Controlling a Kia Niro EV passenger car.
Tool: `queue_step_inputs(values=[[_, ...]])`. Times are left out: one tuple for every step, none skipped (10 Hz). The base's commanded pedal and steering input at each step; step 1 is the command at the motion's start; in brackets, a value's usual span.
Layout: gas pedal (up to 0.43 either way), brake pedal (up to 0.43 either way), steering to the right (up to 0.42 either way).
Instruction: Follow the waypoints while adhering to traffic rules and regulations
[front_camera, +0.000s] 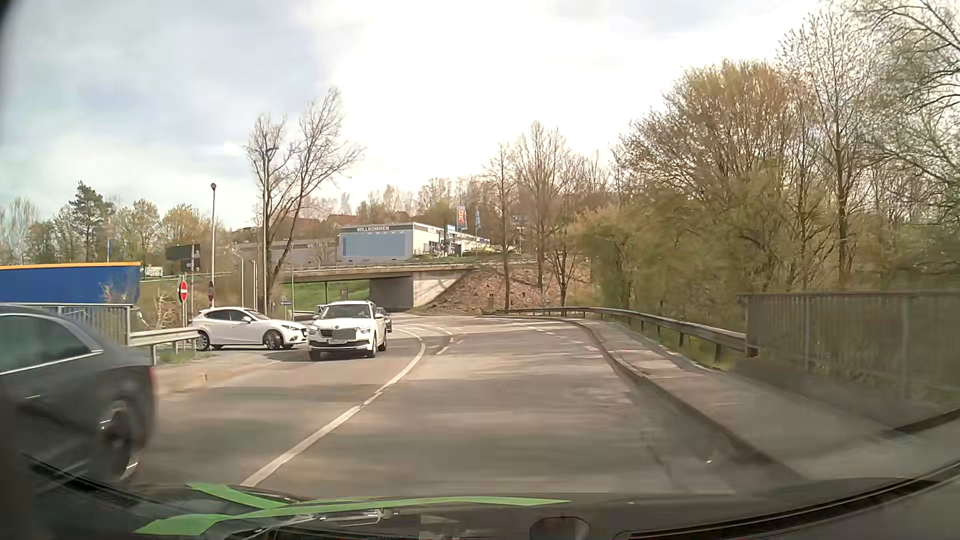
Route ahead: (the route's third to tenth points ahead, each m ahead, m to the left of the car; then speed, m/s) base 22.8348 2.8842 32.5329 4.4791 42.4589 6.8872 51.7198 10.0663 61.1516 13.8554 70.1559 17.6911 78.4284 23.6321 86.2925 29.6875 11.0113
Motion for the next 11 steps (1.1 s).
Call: queue_step_inputs(values=[[0.047, 0.000, 0.003], [0.067, 0.000, 0.002], [0.067, 0.000, 0.002], [0.067, 0.000, 0.000], [0.067, 0.000, 0.000], [0.067, 0.000, 0.002], [0.067, 0.000, 0.002], [0.059, 0.000, 0.000], [0.059, 0.000, -0.003], [0.067, 0.000, -0.009], [0.067, 0.000, -0.012]])
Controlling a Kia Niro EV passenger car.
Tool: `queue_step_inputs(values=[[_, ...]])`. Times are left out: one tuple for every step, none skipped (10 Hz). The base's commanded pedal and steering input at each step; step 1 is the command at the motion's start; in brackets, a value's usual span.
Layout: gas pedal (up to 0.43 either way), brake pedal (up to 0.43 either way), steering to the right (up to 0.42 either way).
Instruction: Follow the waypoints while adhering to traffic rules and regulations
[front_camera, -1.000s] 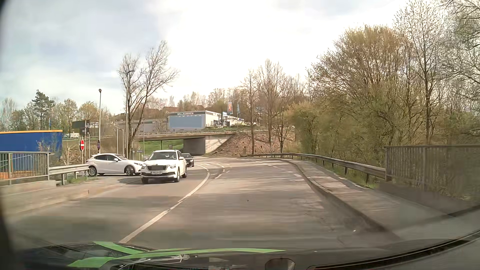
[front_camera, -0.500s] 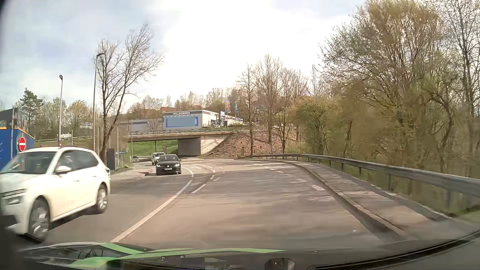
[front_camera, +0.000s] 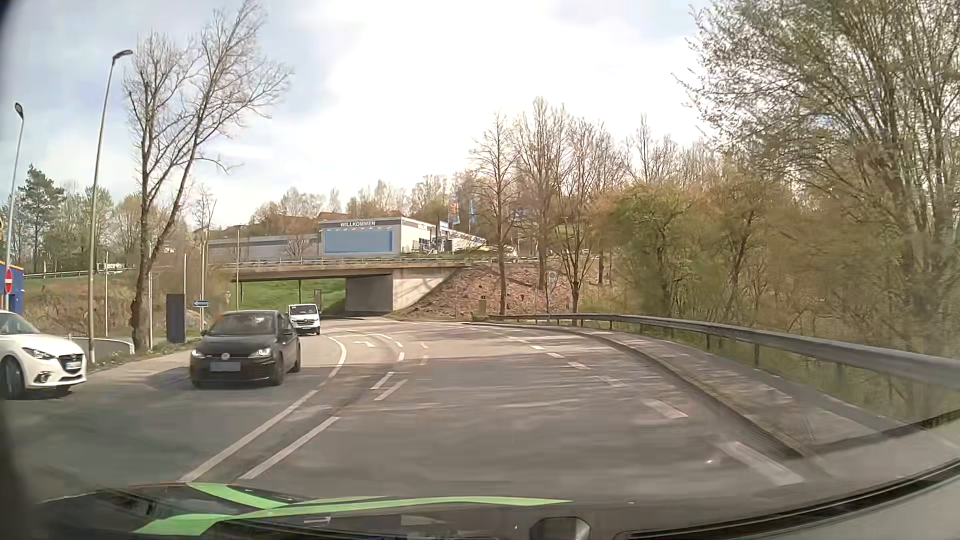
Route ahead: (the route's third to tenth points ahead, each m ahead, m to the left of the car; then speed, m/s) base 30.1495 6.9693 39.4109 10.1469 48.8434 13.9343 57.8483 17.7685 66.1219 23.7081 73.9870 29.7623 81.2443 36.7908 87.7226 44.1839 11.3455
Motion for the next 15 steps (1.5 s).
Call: queue_step_inputs(values=[[0.079, 0.000, -0.015], [0.087, 0.000, -0.019], [0.087, 0.000, -0.021], [0.087, 0.000, -0.021], [0.087, 0.000, -0.021], [0.087, 0.000, -0.025], [0.087, 0.000, -0.031], [0.067, 0.000, -0.037], [0.047, 0.000, -0.041], [0.047, 0.000, -0.042], [0.059, 0.000, -0.043], [0.067, 0.000, -0.044], [0.067, 0.000, -0.047], [0.067, 0.000, -0.048], [0.028, 0.000, -0.048]])
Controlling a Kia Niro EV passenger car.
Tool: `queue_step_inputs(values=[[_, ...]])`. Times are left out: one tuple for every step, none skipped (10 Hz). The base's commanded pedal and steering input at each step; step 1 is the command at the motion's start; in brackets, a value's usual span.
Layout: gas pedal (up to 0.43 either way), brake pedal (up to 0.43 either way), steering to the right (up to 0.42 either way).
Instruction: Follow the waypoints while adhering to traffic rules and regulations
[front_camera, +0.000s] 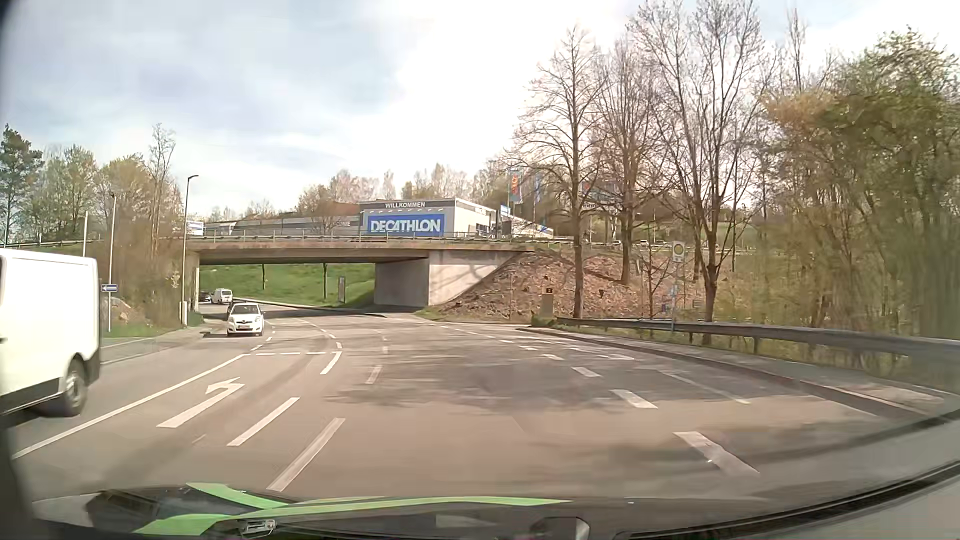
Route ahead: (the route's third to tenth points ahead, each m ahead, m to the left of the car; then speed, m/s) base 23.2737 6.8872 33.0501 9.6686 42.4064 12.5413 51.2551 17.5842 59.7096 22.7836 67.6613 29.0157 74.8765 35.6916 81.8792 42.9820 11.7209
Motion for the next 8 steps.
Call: queue_step_inputs(values=[[0.000, 0.000, -0.048], [0.000, 0.000, -0.048], [0.000, 0.000, -0.049], [0.000, 0.000, -0.051], [0.000, 0.000, -0.053], [0.000, 0.000, -0.054], [0.000, 0.000, -0.054], [0.000, 0.000, -0.055]])
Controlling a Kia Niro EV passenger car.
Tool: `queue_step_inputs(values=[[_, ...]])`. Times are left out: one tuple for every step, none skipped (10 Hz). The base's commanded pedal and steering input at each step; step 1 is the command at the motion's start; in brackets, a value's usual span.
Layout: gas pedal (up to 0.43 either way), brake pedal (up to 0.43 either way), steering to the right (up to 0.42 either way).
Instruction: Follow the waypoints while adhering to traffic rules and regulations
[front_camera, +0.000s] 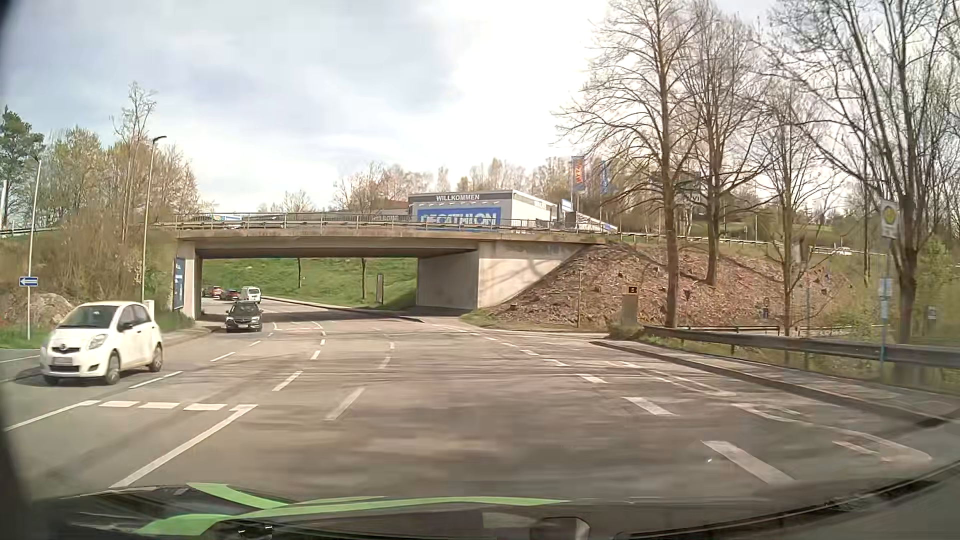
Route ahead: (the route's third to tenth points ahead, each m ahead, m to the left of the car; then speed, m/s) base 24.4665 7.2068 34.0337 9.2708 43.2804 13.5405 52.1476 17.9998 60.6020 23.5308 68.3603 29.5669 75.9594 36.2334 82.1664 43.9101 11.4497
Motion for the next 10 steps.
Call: queue_step_inputs(values=[[0.020, 0.000, -0.056], [0.039, 0.000, -0.056], [0.047, 0.000, -0.057], [0.047, 0.000, -0.057], [0.059, 0.000, -0.057], [0.059, 0.000, -0.057], [0.067, 0.000, -0.057], [0.067, 0.000, -0.057], [0.067, 0.000, -0.057], [0.067, 0.000, -0.057]])
